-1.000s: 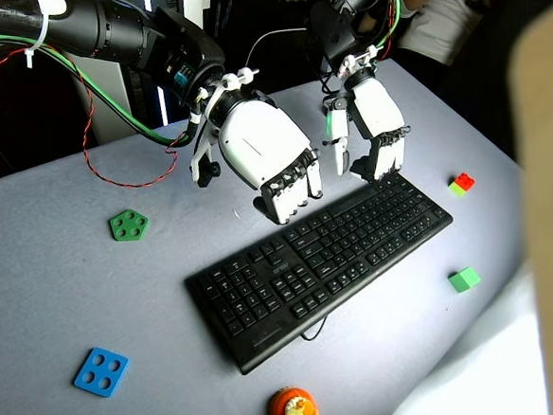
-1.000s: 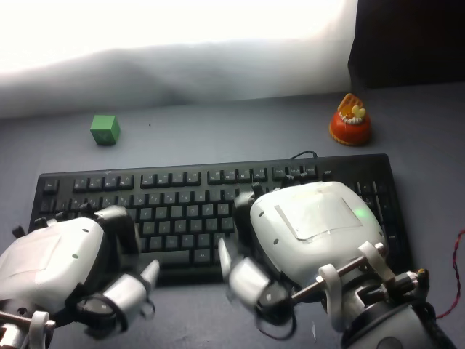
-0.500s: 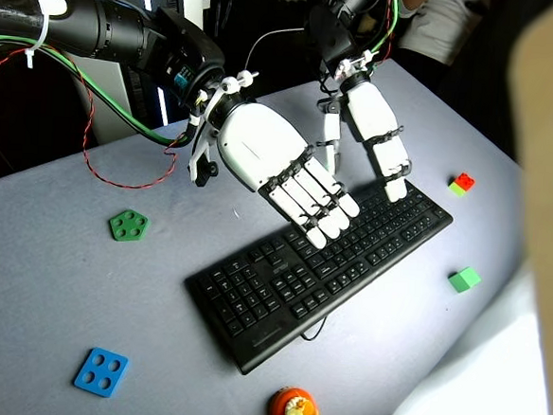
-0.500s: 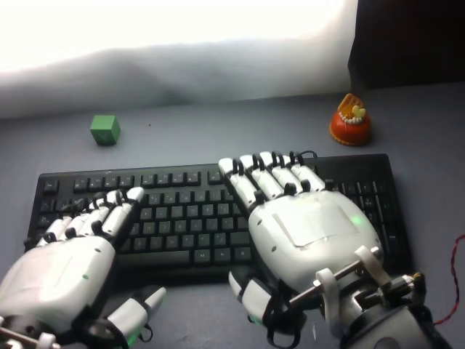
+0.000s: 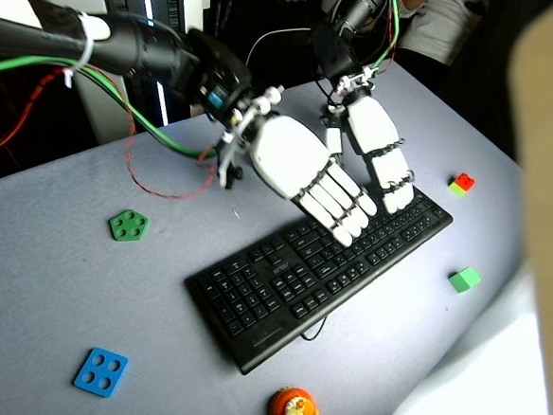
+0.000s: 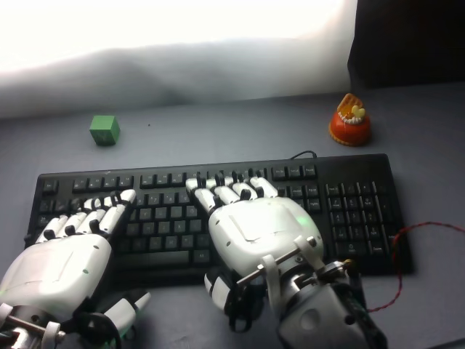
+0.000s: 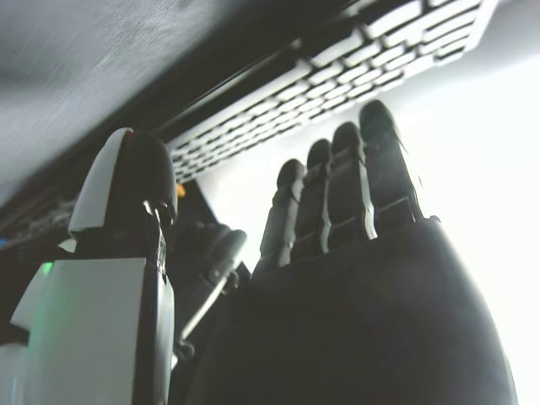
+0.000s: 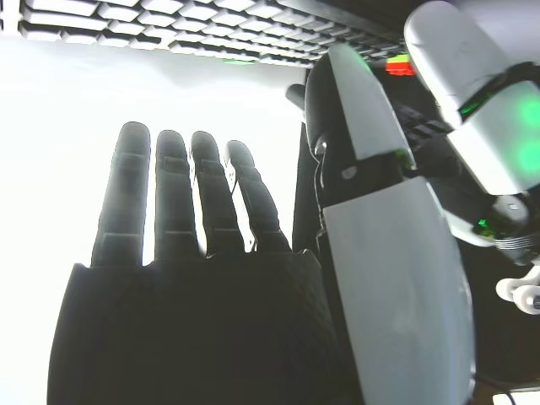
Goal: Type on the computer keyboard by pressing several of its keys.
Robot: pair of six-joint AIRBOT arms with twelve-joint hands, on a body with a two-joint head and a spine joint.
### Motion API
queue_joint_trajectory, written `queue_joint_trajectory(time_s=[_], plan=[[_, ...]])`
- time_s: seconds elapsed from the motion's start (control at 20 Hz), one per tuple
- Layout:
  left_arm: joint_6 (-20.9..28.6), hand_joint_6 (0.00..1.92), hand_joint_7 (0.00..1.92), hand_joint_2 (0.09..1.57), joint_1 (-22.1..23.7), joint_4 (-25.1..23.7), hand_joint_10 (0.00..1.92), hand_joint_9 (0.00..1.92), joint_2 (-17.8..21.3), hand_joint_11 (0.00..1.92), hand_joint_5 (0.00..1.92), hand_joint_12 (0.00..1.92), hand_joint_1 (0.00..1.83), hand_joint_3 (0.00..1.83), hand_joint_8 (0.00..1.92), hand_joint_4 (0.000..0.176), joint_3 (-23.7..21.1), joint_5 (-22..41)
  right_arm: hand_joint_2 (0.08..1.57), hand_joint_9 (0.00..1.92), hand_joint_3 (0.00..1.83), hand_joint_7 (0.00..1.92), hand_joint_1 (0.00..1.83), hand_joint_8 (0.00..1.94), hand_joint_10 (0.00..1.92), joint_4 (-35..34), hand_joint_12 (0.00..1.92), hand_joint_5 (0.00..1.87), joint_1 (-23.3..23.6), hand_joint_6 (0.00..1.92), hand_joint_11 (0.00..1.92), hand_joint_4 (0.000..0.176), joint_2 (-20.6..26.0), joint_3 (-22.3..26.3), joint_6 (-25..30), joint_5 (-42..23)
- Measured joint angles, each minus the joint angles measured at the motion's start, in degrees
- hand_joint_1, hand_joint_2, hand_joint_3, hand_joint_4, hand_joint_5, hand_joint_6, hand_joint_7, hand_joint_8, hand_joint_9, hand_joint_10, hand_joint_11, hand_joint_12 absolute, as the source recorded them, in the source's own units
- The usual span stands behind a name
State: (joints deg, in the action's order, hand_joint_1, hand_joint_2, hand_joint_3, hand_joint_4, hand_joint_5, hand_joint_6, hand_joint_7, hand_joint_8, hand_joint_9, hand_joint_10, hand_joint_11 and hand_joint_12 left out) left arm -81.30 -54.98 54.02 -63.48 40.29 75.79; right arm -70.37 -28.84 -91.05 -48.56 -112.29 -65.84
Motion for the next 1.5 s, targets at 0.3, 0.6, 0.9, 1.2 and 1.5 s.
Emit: queue_joint_trajectory(time_s=[0.3,0.6,0.9,1.2,1.5], plan=[[0.0,0.01,0.23,1.21,0.1,-0.3,0.04,0.13,0.1,0.0,0.07,0.78,0.95,0.0,0.02,0.025,0.0,-0.4,1.2,0.0,0.0,0.35,1.1,0.04,0.79,0.6,0.99,0.27,-0.3,0.14,0.0,0.0,-4.0,-5.0,2.5,3.5],[0.0,0.14,0.28,1.25,0.1,-2.1,0.06,0.17,1.2,0.0,0.39,0.83,0.79,0.0,0.02,0.0,1.4,-3.0,1.22,0.0,0.0,0.34,1.06,0.03,0.77,-0.1,1.15,0.4,0.0,0.34,0.0,0.0,-4.9,-6.0,2.7,3.4],[0.3,0.0,0.28,1.29,-0.2,-2.4,0.07,0.22,1.2,0.0,0.02,0.85,0.68,0.02,0.01,0.016,1.4,-3.2,1.25,0.1,0.0,0.38,0.97,0.0,0.66,-0.1,0.93,0.16,0.0,0.19,0.0,0.0,-5.1,-6.1,2.6,3.8],[0.4,0.0,0.3,1.31,-0.2,-2.7,0.07,0.28,1.6,0.0,0.12,0.92,0.74,0.0,0.01,0.002,1.7,-3.6,1.28,0.22,0.0,0.38,1.0,0.01,0.33,-0.1,0.57,0.22,0.2,0.28,0.0,0.0,-5.2,-6.7,2.8,4.1],[0.4,0.03,0.36,1.35,-0.2,-2.7,0.06,0.31,1.6,0.0,0.25,1.0,0.73,0.01,0.02,0.0,2.2,-3.7,1.29,0.13,0.0,0.37,1.0,0.01,0.27,0.3,0.64,0.64,0.2,0.33,0.0,0.0,-5.1,-7.0,3.1,4.1]])
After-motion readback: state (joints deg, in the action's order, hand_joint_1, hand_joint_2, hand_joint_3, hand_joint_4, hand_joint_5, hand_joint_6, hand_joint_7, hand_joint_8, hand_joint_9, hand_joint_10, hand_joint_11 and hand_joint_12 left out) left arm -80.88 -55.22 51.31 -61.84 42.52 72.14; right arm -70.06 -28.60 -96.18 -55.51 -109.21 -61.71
